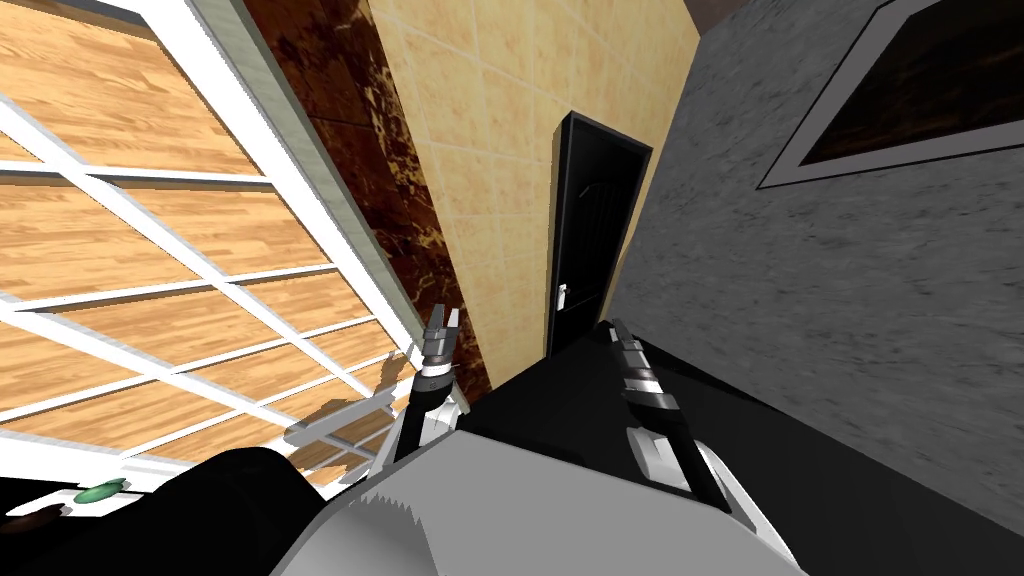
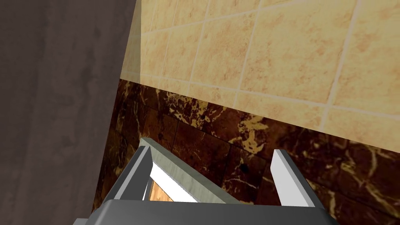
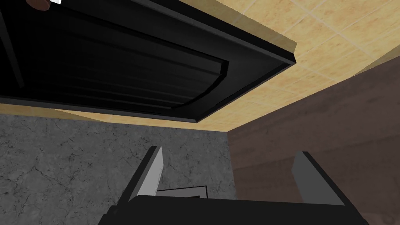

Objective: Pull the door open

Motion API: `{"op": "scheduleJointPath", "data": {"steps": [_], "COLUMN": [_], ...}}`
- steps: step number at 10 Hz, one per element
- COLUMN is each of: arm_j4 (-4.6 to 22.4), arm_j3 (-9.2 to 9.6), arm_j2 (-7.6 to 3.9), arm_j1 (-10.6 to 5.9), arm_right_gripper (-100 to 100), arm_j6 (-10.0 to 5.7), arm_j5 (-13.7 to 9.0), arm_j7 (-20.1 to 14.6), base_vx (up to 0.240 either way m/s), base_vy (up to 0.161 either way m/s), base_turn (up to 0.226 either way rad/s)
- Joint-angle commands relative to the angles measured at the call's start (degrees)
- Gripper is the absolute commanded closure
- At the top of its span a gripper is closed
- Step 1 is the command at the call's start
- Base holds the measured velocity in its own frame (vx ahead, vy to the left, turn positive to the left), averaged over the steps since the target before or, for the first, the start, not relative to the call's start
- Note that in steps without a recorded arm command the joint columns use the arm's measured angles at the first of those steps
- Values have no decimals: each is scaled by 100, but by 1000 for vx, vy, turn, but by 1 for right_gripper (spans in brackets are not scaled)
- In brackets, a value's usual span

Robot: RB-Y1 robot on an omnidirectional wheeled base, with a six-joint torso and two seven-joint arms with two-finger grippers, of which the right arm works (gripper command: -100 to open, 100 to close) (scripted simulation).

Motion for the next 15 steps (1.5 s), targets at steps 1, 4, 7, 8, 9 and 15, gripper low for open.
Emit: {"op": "scheduleJointPath", "data": {"steps": [1, 4, 7, 8, 9, 15], "arm_j4": [249, 547, 850, 952, 1054, 1767], "arm_j3": [23, 51, 80, 90, 100, 168], "arm_j2": [-59, -124, -189, -210, -232, -379], "arm_j1": [-128, -286, -447, -501, -555, -933], "arm_right_gripper": [-100, -100, -100, -100, -100, -100], "arm_j6": [0, 7, 14, 17, 19, 36], "arm_j5": [178, 392, 609, 683, 756, 1267], "arm_j7": [230, 495, 765, 856, 947, 1580], "base_vx": [128, 106, 91, 98, 90, 92], "base_vy": [-105, -98, -80, -86, -90, -104], "base_turn": [123, 80, 75, 76, 83, 87]}}
